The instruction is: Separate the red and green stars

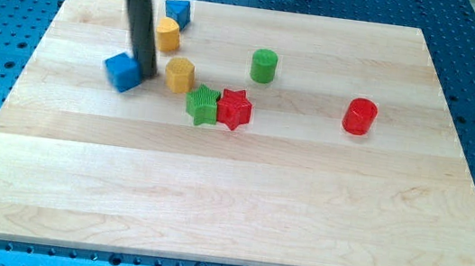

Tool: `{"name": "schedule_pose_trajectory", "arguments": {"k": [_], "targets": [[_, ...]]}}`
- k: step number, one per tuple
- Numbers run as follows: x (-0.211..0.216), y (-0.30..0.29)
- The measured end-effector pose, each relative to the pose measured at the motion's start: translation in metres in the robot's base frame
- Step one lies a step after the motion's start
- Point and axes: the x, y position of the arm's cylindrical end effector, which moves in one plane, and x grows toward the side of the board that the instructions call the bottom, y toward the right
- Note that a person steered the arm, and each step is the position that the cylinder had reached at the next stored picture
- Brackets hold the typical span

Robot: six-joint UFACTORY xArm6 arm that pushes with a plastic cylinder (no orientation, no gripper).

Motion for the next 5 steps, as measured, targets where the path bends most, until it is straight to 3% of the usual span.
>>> {"name": "schedule_pose_trajectory", "arguments": {"k": [3, 4, 5], "targets": [[0.026, 0.098], [0.133, 0.098], [0.090, 0.086]]}}
